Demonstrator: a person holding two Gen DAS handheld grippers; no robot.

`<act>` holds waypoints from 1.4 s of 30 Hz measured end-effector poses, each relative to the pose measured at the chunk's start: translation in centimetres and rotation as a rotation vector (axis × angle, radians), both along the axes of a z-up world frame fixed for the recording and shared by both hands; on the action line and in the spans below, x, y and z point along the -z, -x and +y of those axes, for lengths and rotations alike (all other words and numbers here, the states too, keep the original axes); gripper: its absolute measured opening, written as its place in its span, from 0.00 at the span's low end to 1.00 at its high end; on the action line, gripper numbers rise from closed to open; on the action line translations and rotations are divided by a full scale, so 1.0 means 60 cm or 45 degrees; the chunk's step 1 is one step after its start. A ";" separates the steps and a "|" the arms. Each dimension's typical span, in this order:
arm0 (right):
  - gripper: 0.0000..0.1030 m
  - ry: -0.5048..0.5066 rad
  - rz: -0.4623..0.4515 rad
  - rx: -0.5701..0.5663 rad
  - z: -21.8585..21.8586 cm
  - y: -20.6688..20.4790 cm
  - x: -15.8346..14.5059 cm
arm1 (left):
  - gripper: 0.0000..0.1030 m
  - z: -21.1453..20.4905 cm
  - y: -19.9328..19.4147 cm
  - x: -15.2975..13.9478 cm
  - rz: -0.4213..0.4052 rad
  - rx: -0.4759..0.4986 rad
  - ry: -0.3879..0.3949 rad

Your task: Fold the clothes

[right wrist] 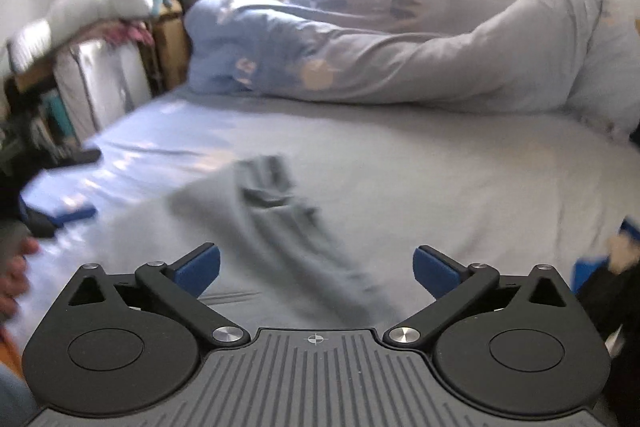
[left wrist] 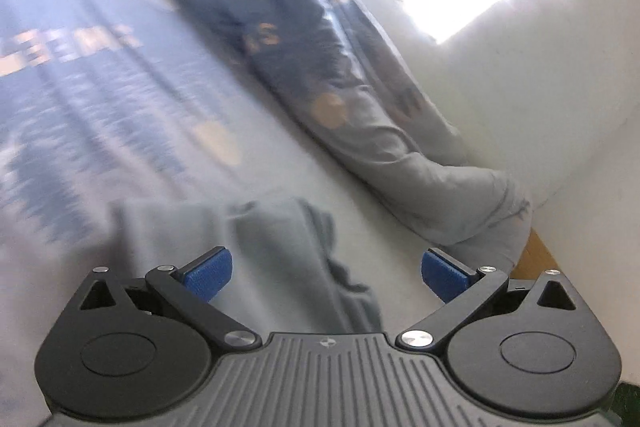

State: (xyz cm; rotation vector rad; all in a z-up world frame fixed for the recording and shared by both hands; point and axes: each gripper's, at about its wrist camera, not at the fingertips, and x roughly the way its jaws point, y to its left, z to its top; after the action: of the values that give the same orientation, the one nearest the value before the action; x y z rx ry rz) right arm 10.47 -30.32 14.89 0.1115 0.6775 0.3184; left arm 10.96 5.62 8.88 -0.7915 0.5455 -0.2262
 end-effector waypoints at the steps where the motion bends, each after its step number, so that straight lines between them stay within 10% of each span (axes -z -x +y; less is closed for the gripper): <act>1: 1.00 -0.057 0.014 0.000 0.011 0.020 -0.014 | 1.00 0.014 0.000 0.003 0.019 -0.010 0.021; 6: 1.00 -0.366 0.048 -0.099 0.042 0.117 -0.077 | 1.00 0.060 0.038 0.013 0.073 0.012 0.050; 17: 1.00 -0.387 0.223 0.039 0.076 0.157 0.014 | 1.00 0.078 -0.083 0.127 0.268 0.079 0.166; 33: 1.00 -0.389 0.226 0.019 0.159 0.139 0.060 | 1.00 0.027 -0.261 0.129 0.138 0.328 0.056; 36: 1.00 -0.335 0.167 0.043 0.155 0.111 0.048 | 0.39 0.038 -0.263 0.137 0.215 0.293 0.064; 42: 1.00 -0.454 0.127 0.224 0.111 -0.031 0.060 | 0.29 0.039 -0.252 0.143 0.234 0.233 0.155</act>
State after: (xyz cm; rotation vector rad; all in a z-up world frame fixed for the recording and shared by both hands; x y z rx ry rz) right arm 12.32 -23.63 11.27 0.5267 0.6994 0.2629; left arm 26.08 7.97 0.28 -0.8866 0.7845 -0.3602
